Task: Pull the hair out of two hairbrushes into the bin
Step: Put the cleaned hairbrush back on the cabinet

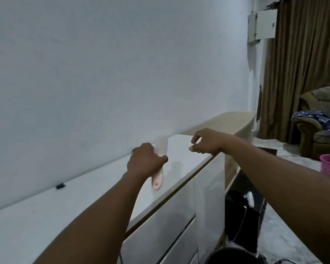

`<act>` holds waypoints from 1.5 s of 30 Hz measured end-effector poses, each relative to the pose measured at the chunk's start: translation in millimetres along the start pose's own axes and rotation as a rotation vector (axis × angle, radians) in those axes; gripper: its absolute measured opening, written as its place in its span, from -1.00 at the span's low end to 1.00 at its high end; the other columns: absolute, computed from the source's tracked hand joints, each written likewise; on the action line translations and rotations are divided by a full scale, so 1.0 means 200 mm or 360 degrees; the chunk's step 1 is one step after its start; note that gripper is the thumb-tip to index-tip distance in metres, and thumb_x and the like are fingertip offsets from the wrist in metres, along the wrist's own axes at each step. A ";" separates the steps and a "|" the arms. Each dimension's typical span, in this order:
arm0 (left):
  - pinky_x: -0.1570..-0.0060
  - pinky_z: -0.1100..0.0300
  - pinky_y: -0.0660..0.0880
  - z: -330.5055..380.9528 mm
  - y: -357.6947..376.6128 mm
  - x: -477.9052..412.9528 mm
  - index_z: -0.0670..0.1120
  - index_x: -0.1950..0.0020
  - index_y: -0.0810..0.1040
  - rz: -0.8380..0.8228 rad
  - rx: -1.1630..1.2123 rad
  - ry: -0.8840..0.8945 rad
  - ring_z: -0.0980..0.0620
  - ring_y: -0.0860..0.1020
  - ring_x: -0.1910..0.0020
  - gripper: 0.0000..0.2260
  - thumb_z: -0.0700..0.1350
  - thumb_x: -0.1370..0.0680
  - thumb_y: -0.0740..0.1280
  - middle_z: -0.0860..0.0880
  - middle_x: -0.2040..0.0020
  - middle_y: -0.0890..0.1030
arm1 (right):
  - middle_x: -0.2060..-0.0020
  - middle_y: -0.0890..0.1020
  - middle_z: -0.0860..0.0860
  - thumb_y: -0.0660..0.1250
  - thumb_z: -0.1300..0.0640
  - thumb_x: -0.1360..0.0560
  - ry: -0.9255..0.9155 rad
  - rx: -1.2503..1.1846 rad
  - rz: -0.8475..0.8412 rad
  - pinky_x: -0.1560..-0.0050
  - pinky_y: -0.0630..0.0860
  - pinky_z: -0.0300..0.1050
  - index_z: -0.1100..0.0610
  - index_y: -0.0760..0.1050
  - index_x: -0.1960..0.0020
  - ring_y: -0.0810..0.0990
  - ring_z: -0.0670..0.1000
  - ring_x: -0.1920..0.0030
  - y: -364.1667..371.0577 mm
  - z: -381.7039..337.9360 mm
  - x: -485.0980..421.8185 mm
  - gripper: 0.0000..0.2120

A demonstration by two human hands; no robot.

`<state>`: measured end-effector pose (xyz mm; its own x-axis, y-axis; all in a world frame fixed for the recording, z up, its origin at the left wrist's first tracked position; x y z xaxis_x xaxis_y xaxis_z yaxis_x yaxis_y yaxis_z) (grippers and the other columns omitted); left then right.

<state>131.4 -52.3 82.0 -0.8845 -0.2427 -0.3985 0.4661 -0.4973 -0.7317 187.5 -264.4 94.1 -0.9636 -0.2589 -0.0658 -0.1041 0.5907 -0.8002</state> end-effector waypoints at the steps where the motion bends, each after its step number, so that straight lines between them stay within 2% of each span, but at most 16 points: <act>1: 0.11 0.09 0.51 -0.08 -0.06 -0.01 -0.09 0.02 0.50 0.0026 -0.0021 -0.0050 -0.02 0.53 0.13 -0.66 0.10 -0.38 0.44 0.05 0.16 0.54 | 0.18 0.63 0.02 0.43 -0.03 -0.48 -0.0030 0.0000 -0.0022 0.21 0.44 -0.08 0.11 0.52 -0.16 0.57 0.06 0.12 0.05 -0.06 -0.03 -0.67; 4: 0.15 0.10 0.49 -0.30 -0.22 -0.01 -0.08 0.03 0.49 0.0094 -0.0063 -0.0187 -0.03 0.56 0.14 -0.66 0.11 -0.38 0.44 -0.01 0.08 0.61 | 0.13 0.63 0.04 0.44 -0.03 -0.47 -0.0120 -0.0018 -0.0093 0.21 0.44 -0.08 0.10 0.53 -0.14 0.58 0.07 0.09 0.21 -0.26 -0.10 -0.68; 11: 0.20 0.16 0.40 -0.77 -0.40 0.02 -0.05 0.02 0.47 0.0181 -0.0153 -0.0428 -0.04 0.52 0.15 -0.67 0.10 -0.38 0.45 0.01 0.10 0.56 | 0.00 0.67 0.17 0.42 -0.01 -0.48 -0.0258 0.0011 -0.0239 0.20 0.52 -0.06 0.10 0.51 -0.15 0.66 0.11 0.05 0.63 -0.59 -0.21 -0.69; 13: 0.20 0.15 0.42 -0.88 -0.38 0.03 -0.07 0.02 0.48 0.0165 -0.0153 -0.0483 -0.05 0.54 0.14 -0.67 0.09 -0.38 0.45 0.00 0.10 0.56 | 0.05 0.64 0.13 0.40 -0.01 -0.50 -0.0256 0.0032 -0.0278 0.18 0.56 -0.05 0.11 0.48 -0.19 0.69 0.12 0.01 0.76 -0.63 -0.24 -0.66; 16: 0.22 0.14 0.43 -1.02 -0.33 0.06 -0.09 0.05 0.47 0.0137 -0.0183 -0.0556 -0.05 0.55 0.15 -0.67 0.09 -0.37 0.44 -0.01 0.12 0.56 | 0.06 0.59 0.11 0.37 -0.05 -0.51 -0.0236 0.0071 -0.0301 0.12 0.64 0.02 0.19 0.44 -0.26 0.65 0.10 0.13 0.93 -0.66 -0.27 -0.57; 18: 0.19 0.13 0.43 -1.09 -0.30 0.07 -0.09 0.02 0.46 0.0110 -0.0191 -0.0579 -0.07 0.56 0.11 -0.65 0.09 -0.37 0.43 -0.01 0.09 0.56 | 0.02 0.60 0.10 0.35 -0.12 -0.51 -0.0204 0.0095 -0.0300 0.11 0.64 0.00 0.15 0.41 -0.25 0.62 0.08 0.18 1.04 -0.65 -0.29 -0.55; 22: 0.18 0.14 0.38 -1.18 -0.23 0.09 -0.09 -0.08 0.45 0.0063 -0.0207 -0.0592 -0.05 0.49 0.10 -0.63 0.06 -0.39 0.42 0.01 0.04 0.51 | -0.06 0.57 0.10 0.36 -0.19 -0.46 -0.0179 0.0182 -0.0242 0.05 0.64 0.03 0.10 0.40 -0.19 0.65 0.13 0.07 1.19 -0.61 -0.32 -0.53; 26: 0.27 0.13 0.35 -1.23 -0.21 0.11 -0.11 0.01 0.43 0.0083 -0.0214 -0.0597 -0.07 0.48 0.16 -0.70 0.02 -0.40 0.40 -0.01 0.13 0.48 | -0.12 0.53 0.11 0.35 -0.05 -0.46 -0.0186 0.0276 -0.0153 0.05 0.42 -0.07 0.12 0.41 -0.13 0.47 0.11 0.05 1.27 -0.59 -0.35 -0.66; 30: 0.27 0.13 0.35 -1.25 -0.20 0.11 -0.10 -0.01 0.43 0.0066 -0.0284 -0.0613 -0.08 0.47 0.16 -0.70 0.01 -0.40 0.40 0.01 0.16 0.45 | 0.00 0.46 0.07 0.33 0.04 -0.44 -0.0163 0.0288 -0.0114 0.06 0.41 -0.08 0.14 0.38 -0.09 0.46 0.13 0.05 1.26 -0.57 -0.37 -0.71; 34: 0.25 0.14 0.37 -1.25 -0.20 0.10 -0.09 0.01 0.43 0.0044 -0.0329 -0.0601 -0.09 0.48 0.15 -0.72 0.00 -0.41 0.41 0.02 0.18 0.42 | 0.06 0.47 0.06 0.34 0.01 -0.42 -0.0189 0.0264 -0.0060 0.12 0.39 -0.10 0.14 0.35 0.01 0.47 0.11 0.08 1.26 -0.58 -0.37 -0.72; 41: 0.25 0.12 0.43 -1.30 -0.32 0.10 -0.13 0.09 0.43 0.0167 -0.0290 -0.0652 -0.12 0.52 0.15 -0.82 -0.12 -0.40 0.38 -0.07 0.11 0.53 | 0.03 0.55 0.05 0.38 -0.04 -0.39 -0.0340 0.0074 0.0014 0.14 0.40 -0.09 0.14 0.47 -0.13 0.54 0.10 0.05 1.26 -0.73 -0.36 -0.61; 45: 0.23 0.14 0.38 -1.36 -0.41 0.12 -0.09 0.12 0.39 0.0192 -0.0361 -0.0699 -0.10 0.48 0.17 -0.80 -0.10 -0.42 0.40 -0.05 0.13 0.48 | 0.05 0.59 0.05 0.39 -0.03 -0.38 -0.0479 0.0027 -0.0015 0.14 0.44 -0.08 0.13 0.48 -0.12 0.58 0.10 0.07 1.31 -0.88 -0.35 -0.62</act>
<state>76.9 208.9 -18.0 -0.7265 -0.6388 -0.2532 0.5151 -0.2624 -0.8160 183.9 42.7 -5.1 -0.8462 -0.4807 -0.2299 -0.1063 0.5750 -0.8112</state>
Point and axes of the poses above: each hand's wrist, its own x-axis away from the middle knuckle, its own y-axis out of the palm, z = x × y, the point moved 10 cm from there along -x, towards the middle knuckle
